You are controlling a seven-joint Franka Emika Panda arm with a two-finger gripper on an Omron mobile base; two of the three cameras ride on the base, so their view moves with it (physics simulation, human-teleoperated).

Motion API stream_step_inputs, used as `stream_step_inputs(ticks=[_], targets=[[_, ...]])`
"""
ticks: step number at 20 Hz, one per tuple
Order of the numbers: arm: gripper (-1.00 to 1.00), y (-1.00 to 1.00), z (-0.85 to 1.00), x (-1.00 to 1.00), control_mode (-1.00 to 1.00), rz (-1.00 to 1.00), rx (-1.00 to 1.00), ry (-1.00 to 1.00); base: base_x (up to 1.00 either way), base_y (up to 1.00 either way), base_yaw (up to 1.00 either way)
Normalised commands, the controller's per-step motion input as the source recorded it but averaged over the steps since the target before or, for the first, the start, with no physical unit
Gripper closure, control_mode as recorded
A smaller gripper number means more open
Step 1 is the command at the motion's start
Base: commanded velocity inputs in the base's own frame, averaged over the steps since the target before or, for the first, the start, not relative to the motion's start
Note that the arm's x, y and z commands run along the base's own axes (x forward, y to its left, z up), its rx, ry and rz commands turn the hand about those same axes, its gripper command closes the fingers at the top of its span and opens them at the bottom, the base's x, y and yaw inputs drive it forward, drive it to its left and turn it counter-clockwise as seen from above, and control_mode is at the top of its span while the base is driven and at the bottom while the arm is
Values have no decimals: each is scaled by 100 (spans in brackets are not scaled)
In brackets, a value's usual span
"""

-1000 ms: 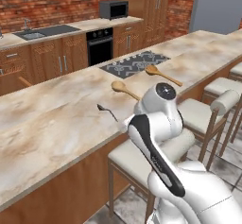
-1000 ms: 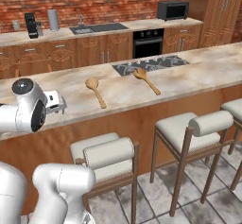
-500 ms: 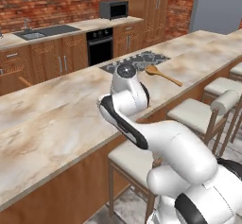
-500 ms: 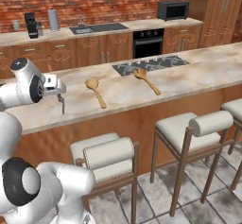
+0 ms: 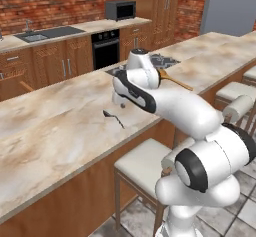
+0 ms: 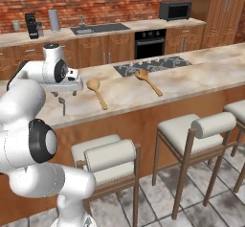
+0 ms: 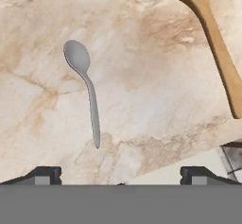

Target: Pick up the metallic utensils from the counter and place them in the open drawer. Make sure not to pick up any wooden utensils.

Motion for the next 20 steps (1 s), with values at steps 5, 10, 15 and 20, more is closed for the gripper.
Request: stream_step_inputs(ticks=[5,10,15,20], targets=[[-100,0,-26,0,-100,12,4,13,0,0,0],[-100,0,-8,0,-100,7,4,0,0,0,0],[-100,12,-20,-6,-100,5,0,-20,0,0,0],[-100,29,-24,-3,-100,4,-1,-31,0,0,0]])
